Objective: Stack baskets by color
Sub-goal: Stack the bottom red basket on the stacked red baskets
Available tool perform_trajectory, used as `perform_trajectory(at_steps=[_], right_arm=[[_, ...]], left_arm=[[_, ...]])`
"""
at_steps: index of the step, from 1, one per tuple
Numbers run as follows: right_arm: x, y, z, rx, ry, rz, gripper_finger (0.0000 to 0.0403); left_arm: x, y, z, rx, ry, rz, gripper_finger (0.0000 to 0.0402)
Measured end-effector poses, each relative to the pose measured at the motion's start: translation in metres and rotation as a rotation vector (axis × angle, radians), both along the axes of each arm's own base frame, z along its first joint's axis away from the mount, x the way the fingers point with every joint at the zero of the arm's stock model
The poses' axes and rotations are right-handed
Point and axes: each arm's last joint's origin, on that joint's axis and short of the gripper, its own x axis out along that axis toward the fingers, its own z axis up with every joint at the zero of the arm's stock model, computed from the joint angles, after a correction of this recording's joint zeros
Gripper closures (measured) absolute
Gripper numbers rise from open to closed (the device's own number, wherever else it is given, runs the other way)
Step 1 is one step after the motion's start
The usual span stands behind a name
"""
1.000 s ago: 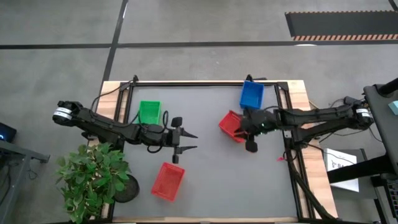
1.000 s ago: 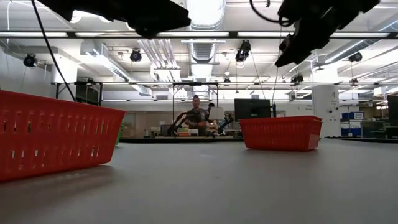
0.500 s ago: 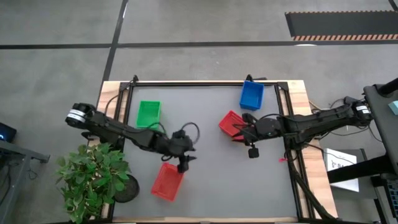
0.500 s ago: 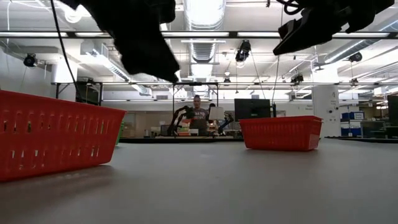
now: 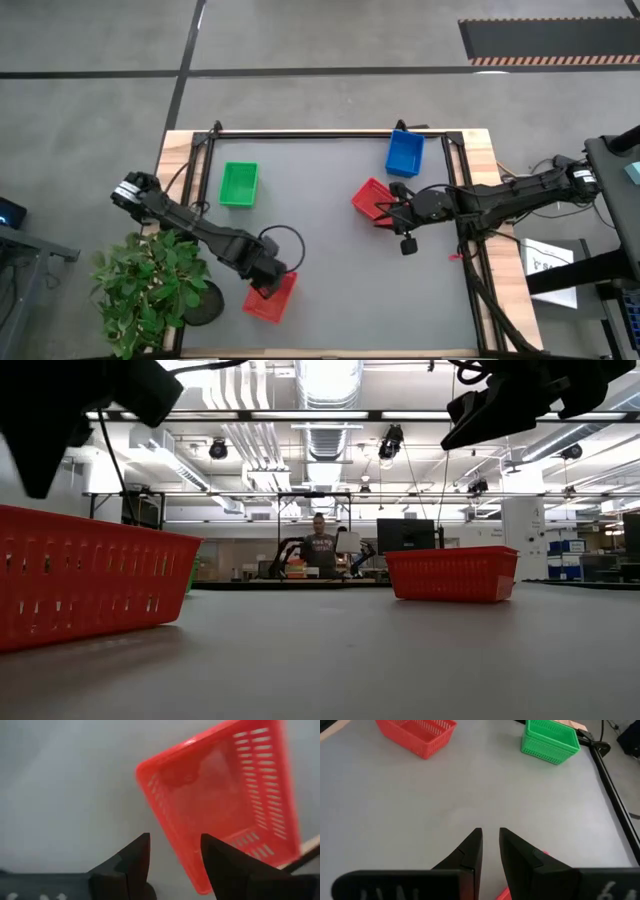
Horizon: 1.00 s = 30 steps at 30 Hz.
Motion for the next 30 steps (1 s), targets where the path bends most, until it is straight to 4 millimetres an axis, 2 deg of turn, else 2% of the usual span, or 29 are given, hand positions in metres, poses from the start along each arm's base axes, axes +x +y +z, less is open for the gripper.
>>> perform_trajectory(at_steps=[12,20,24,30], right_arm=[[0.0,0.0,-0.001,0.017,0.003,-0.012,0.0346],[-0.001,0.0,-0.003,0.022,0.006,-0.015,0.0346],[-0.001,0.0,-0.004,0.045,0.009,-0.03,0.0346],[-0.003,0.0,-0.011,0.075,0.03,-0.052,0.0346]], left_arm=[[-0.005,-0.001,-0.024,0.003,0.017,0.033,0.0242],[-0.003,-0.002,-0.049,-0.039,-0.062,0.033,0.0249],[-0.005,0.0,-0.054,-0.032,-0.053,0.033,0.0287],[-0.001,0.001,-0.05,0.026,-0.113,-0.045,0.0381]])
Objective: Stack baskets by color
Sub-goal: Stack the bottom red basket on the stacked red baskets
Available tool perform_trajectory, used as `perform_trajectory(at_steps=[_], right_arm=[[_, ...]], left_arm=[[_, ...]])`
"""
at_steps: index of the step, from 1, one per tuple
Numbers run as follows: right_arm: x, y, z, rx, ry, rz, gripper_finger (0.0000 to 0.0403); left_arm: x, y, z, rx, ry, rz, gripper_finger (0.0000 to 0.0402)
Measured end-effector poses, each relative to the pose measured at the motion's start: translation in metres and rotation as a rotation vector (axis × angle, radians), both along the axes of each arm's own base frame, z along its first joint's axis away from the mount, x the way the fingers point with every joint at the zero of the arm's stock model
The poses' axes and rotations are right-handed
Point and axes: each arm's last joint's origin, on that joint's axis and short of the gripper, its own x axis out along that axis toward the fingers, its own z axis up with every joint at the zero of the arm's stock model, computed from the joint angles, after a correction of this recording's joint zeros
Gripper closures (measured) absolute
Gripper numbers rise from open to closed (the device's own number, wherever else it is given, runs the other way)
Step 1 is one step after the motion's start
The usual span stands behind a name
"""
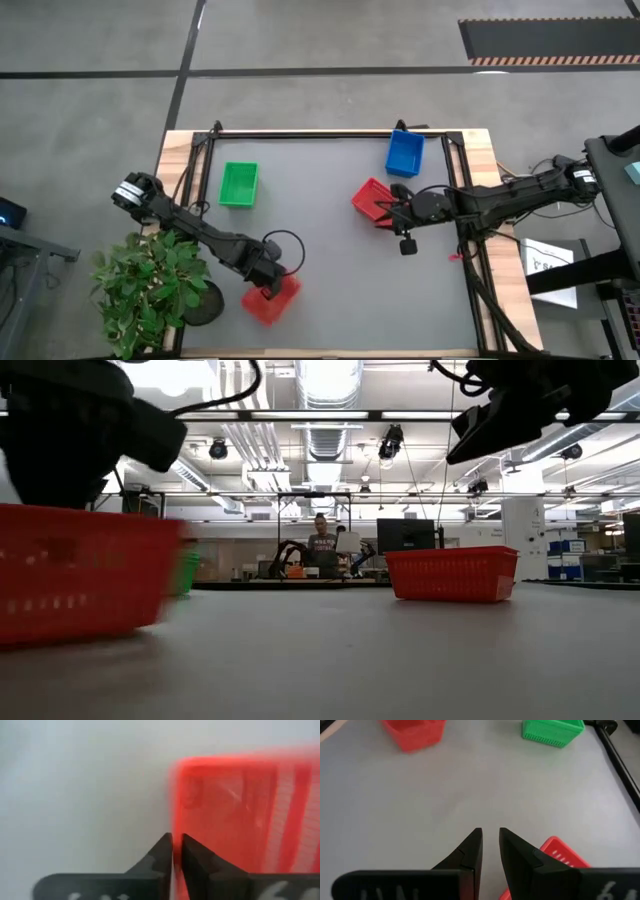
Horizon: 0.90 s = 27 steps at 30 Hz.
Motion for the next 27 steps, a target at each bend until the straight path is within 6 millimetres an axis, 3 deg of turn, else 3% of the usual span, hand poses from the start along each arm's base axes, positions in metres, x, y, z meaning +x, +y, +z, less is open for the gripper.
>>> perform_trajectory(at_steps=[6,13,19,27], right_arm=[[0.002,0.0,0.0,0.004,-0.039,0.002,0.0346],[0.004,0.001,0.003,-0.014,-0.082,0.033,0.0345],[0.006,0.004,0.007,0.024,-0.128,0.096,0.0305],[0.007,0.004,0.01,0.069,-0.156,0.075,0.0236]], left_arm=[[0.012,0.005,0.014,0.178,-0.151,-0.137,0.0399],[0.039,0.01,0.03,0.276,-0.443,-0.417,0.04],[0.056,0.02,0.038,0.357,-0.605,-0.654,0.04],[0.066,0.06,0.032,0.425,-0.575,-0.593,0.04]])
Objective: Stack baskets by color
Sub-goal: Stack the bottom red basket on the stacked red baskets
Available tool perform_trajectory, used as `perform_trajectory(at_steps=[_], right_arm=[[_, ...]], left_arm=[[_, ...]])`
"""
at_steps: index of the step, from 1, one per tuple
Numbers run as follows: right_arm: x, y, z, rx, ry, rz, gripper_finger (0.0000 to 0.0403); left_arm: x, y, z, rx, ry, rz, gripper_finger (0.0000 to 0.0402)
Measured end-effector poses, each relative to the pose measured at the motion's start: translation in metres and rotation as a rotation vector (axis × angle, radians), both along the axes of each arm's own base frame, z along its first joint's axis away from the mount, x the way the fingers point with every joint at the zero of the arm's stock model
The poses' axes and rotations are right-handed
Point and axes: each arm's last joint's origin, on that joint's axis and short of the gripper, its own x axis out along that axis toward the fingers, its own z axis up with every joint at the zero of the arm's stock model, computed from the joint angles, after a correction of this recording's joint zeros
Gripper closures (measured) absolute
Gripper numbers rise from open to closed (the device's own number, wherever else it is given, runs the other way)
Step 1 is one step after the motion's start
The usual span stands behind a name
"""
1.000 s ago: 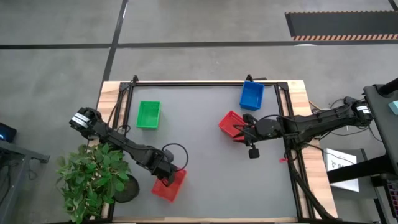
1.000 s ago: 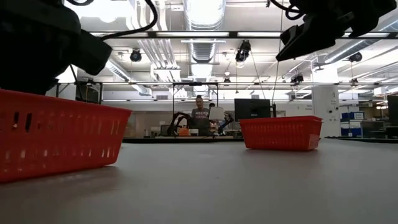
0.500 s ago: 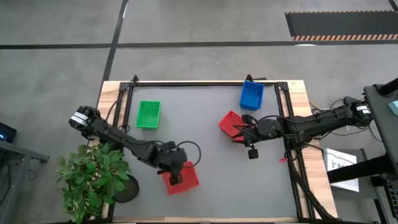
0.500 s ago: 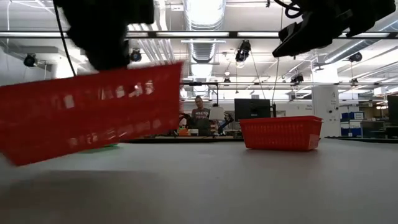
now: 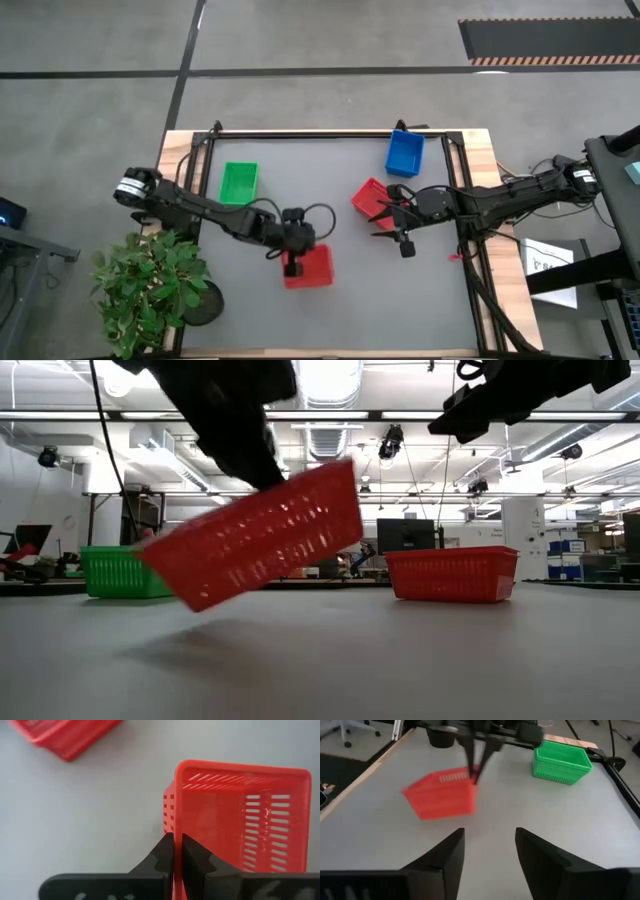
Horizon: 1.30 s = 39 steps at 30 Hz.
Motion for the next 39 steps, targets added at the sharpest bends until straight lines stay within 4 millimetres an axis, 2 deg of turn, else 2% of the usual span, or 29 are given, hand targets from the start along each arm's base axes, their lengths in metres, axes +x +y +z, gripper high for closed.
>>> perform_trajectory(at_steps=[5,9,18,26,29,32,39], right_arm=[[0.0,0.0,0.0,0.017,0.004,-0.008,0.0216],[0.0,0.0,-0.001,0.032,0.01,-0.016,0.0213],[0.0,0.0,-0.001,0.048,0.016,-0.025,0.0213],[0.006,0.001,-0.007,0.056,0.037,-0.042,0.0213],[0.015,0.003,-0.012,0.035,0.061,-0.028,0.0213],[0.026,0.008,-0.016,-0.013,0.092,0.01,0.0213],[0.057,0.014,-0.024,-0.191,0.206,0.121,0.0213]], left_arm=[[0.012,0.032,-0.014,0.007,-0.009,0.096,0.04],[0.02,0.049,-0.026,0.027,0.012,0.135,0.04],[0.035,0.063,-0.038,0.103,-0.03,0.092,0.0394],[0.038,0.068,-0.041,0.141,-0.029,0.063,0.0321],[0.035,0.068,-0.035,0.161,-0.038,0.041,0.0296],[0.03,0.065,-0.018,0.179,-0.083,0.018,0.0281],[0.011,0.047,0.013,0.257,-0.188,-0.086,0.0276]])
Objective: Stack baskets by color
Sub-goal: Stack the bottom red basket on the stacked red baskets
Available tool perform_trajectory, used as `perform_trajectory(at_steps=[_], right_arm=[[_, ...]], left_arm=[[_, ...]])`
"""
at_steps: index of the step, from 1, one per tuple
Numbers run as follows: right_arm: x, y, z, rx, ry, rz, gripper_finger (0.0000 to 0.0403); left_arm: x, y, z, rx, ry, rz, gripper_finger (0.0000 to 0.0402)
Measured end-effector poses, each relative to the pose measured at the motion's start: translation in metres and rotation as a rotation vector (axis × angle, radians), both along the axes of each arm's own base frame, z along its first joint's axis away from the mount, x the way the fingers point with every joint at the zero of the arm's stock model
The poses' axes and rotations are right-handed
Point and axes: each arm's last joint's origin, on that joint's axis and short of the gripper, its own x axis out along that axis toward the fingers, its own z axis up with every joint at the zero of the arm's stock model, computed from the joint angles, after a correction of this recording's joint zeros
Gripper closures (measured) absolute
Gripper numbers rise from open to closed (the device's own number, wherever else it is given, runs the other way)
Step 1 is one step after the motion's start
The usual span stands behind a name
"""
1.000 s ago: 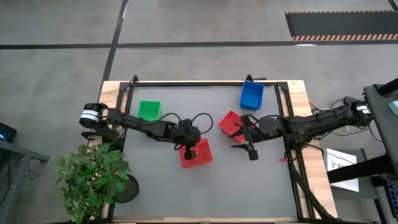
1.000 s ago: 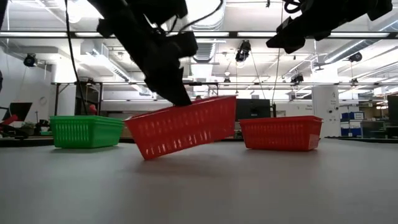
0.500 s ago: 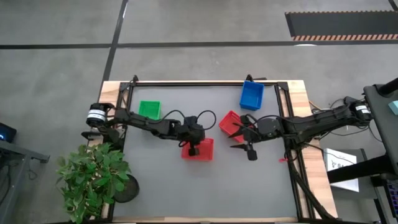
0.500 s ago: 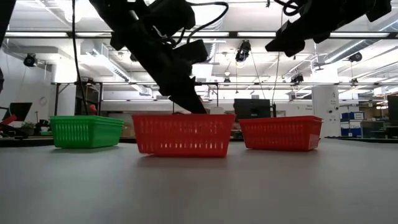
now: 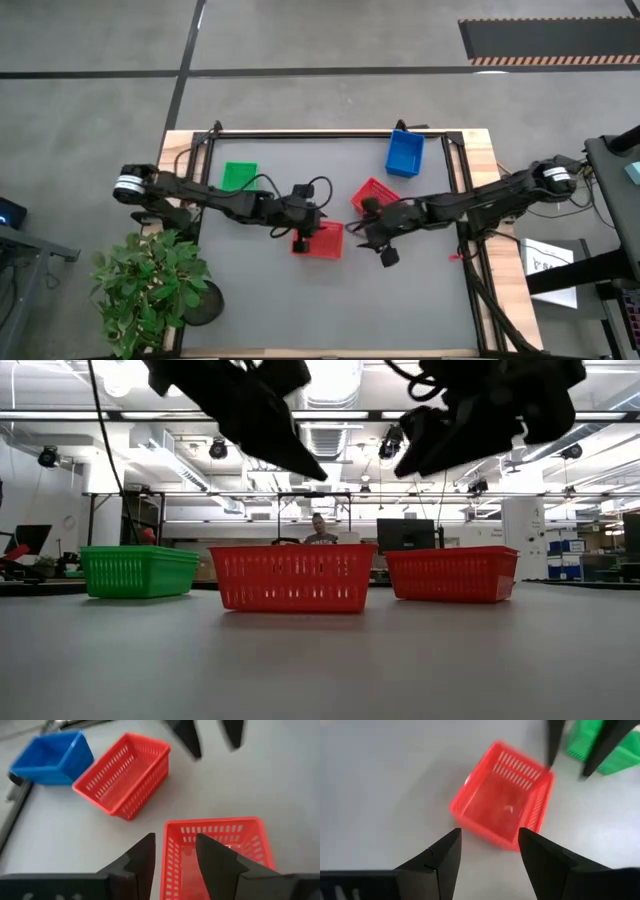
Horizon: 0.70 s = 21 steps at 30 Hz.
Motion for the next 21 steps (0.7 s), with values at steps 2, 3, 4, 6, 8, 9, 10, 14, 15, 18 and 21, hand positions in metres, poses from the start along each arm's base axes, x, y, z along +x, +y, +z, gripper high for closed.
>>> perform_trajectory(at_steps=[2,3,4,6,8,9,10,14,15,18,21], right_arm=[[0.009,0.0,-0.003,-0.063,0.047,0.043,0.0213],[0.014,0.0,-0.003,-0.092,0.058,0.066,0.0213],[0.019,0.0,-0.005,-0.121,0.082,0.088,0.0214],[0.029,-0.001,-0.007,-0.177,0.128,0.133,0.0217],[0.04,0.0,-0.01,-0.226,0.178,0.176,0.0222],[0.046,-0.001,-0.012,-0.246,0.202,0.194,0.0224],[0.051,-0.001,-0.014,-0.263,0.226,0.217,0.0226],[0.072,-0.001,-0.026,-0.319,0.331,0.285,0.0236],[0.078,-0.002,-0.028,-0.323,0.352,0.291,0.0239],[0.091,-0.003,-0.036,-0.335,0.409,0.311,0.0249],[0.102,-0.003,-0.043,-0.35,0.437,0.332,0.0262]], left_arm=[[-0.005,-0.006,0.004,0.031,-0.014,-0.006,0.0276],[-0.007,-0.008,0.005,0.042,-0.028,-0.005,0.0276],[-0.009,-0.01,0.005,0.052,-0.043,-0.002,0.0276],[-0.013,-0.013,0.006,0.056,-0.074,-0.005,0.0276],[-0.017,-0.014,0.007,0.058,-0.084,-0.003,0.0276],[-0.02,-0.014,0.008,0.059,-0.094,0.0,0.0276],[-0.022,-0.013,0.008,0.059,-0.093,0.003,0.0276],[-0.028,-0.013,0.011,0.054,-0.122,0.007,0.0276],[-0.03,-0.013,0.011,0.052,-0.124,0.007,0.0276],[-0.033,-0.013,0.011,0.049,-0.133,0.005,0.0276],[-0.034,-0.014,0.009,0.049,-0.133,0.002,0.0276]])
